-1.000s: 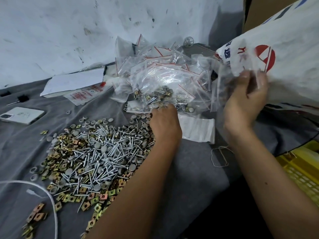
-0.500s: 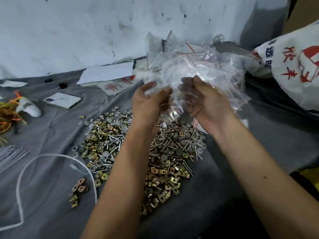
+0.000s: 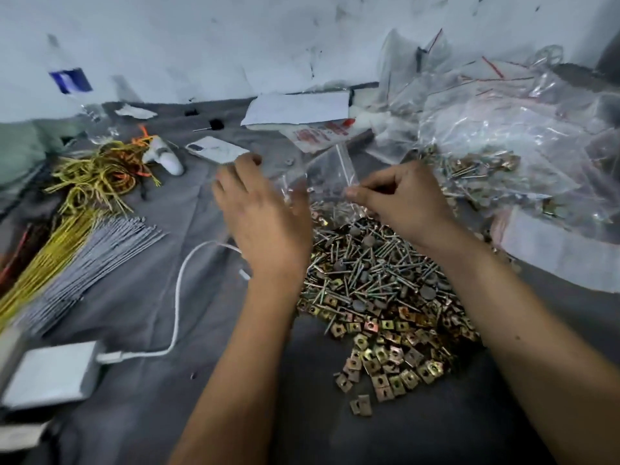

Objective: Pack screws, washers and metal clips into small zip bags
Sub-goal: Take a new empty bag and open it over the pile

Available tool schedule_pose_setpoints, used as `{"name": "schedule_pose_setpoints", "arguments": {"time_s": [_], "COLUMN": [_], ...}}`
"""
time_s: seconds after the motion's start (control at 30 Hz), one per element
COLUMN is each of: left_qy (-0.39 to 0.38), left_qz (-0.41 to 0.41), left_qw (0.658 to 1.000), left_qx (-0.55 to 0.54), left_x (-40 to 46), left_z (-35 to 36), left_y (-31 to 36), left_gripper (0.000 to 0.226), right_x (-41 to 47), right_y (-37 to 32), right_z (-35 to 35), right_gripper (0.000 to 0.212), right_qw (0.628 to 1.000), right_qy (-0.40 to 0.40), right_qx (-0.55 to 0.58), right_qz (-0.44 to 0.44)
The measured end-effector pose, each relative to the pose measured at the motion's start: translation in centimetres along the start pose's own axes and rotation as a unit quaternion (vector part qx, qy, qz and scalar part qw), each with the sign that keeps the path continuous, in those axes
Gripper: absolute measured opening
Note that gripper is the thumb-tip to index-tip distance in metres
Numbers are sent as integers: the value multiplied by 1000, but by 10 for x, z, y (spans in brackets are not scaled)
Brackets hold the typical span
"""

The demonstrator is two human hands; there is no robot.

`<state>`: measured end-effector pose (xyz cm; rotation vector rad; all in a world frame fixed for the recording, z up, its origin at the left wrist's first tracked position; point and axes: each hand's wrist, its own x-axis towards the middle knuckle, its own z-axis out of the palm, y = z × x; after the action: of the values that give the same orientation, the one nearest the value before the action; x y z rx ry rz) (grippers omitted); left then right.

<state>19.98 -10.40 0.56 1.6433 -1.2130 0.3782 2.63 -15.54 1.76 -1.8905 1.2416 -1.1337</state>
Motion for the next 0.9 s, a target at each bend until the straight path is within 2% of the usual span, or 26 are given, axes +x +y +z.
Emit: {"name": "schedule_pose_setpoints", "arguments": {"time_s": [0.03,0.1,0.2,0.37,0.5,0.63,0.73,0.9], "left_qy": [10,-57,-168,-226,-258,-279,-286,-318], "left_qz": [3,-31,-104,-213,-229,-240,-271,-266], "left_qw": [999,989,951,882,865,856,831,796], "left_qx": [-35,-130,-238,-355,-365,-365,-393,-441], "left_x": [-5,-15,-26,-27,-25,-23,-21,-19], "left_z": [6,15,25,26,25,24,23,19], "left_y": [8,22,21,16,13,16,16,15], "left_gripper": [42,30,22,19,11,20,15,19], "right_x": [-1,-5,-8,-10,-8,-8,-10,-7], "right_y": [1,5,12,19,22,23,22,28], "right_z": [2,4,6,8,5,0,0,1], "right_gripper": [12,14,14,20,27,30,34,36], "right_qw": [1000,999,996,987,980,976,972,970], "right_qy": [8,15,30,-1,-17,-37,-51,-42], "right_qx": [9,17,-19,-84,-108,-92,-86,-99], "right_qz": [-15,-47,-79,-137,-167,-194,-211,-216]}}
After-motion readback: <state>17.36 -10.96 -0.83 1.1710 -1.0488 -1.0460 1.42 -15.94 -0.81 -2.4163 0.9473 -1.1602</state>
